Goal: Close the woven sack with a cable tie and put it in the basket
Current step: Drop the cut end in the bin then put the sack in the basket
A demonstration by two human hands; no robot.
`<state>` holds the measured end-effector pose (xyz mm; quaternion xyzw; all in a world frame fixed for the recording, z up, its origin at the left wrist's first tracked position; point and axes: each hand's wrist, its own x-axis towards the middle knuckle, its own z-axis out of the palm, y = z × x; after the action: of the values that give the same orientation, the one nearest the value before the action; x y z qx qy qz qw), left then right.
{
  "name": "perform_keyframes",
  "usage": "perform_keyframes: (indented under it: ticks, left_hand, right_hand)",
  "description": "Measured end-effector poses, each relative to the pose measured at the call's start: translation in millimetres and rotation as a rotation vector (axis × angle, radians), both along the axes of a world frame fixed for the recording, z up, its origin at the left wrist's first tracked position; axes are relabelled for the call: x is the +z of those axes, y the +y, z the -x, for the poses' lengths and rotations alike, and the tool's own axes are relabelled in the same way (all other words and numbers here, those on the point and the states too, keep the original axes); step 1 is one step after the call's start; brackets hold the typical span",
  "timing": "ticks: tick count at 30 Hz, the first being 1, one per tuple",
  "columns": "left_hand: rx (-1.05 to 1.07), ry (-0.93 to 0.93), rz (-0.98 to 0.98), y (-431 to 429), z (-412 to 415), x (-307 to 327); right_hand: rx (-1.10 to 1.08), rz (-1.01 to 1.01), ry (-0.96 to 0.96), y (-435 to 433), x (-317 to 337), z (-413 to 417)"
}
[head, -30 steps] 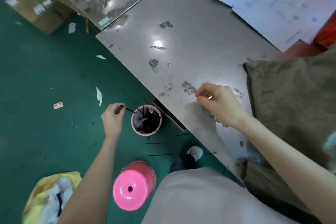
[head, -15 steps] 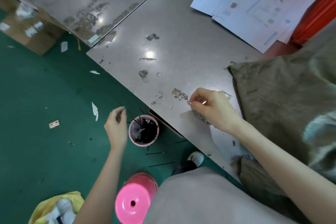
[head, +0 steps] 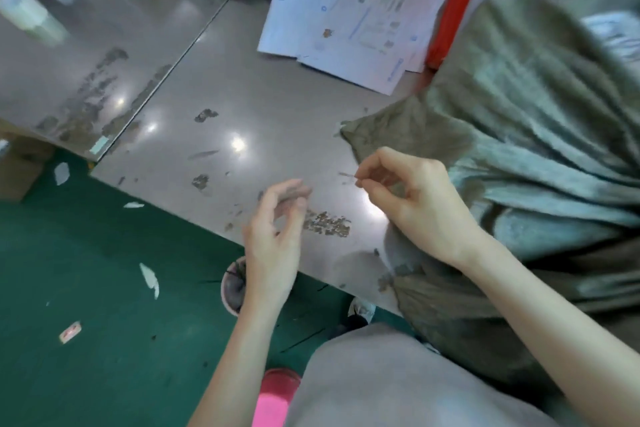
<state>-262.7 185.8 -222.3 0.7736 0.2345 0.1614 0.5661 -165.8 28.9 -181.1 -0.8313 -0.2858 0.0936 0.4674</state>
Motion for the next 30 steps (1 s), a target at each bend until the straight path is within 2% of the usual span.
perform_keyframes:
  ticks: [7,12,15,18,21,24,27,30]
  left_hand:
    - [-0.325,-0.131,-0.046,-72,-45,38]
    - [-0.497,-0.190,-0.090,-121,-70,55]
    - [-0.584,-0.203,-0.207,-145,-79,59]
    - [-0.677,-0.237,-0.424,-165,-88,56]
    - [-0.725,-0.174,-0.756,-174,-96,44]
    - [-0.749,0.028,-1.048,-177,-105,31]
    - [-0.735,0.138,-1.069,-172,-113,26]
    - [-0.751,0.162,-1.004,-168,-114,25]
  right_hand:
    - [-0.223,-0.005,-0.267,-84,34,2]
    - [-0.417,0.015,-0.362,-142,47,8]
    - [-0.517,0.026,-0.374,-172,46,10]
    - [-0.612,0.100,-0.386,-203,43,13]
    - [-0.615,0.263,-0.334,-231,39,17]
    - [-0.680,0.397,-0.181,-258,32,22]
    - [-0.716,0.427,-0.012,-276,28,20]
    - [-0.642,0.416,0.103,-285,24,16]
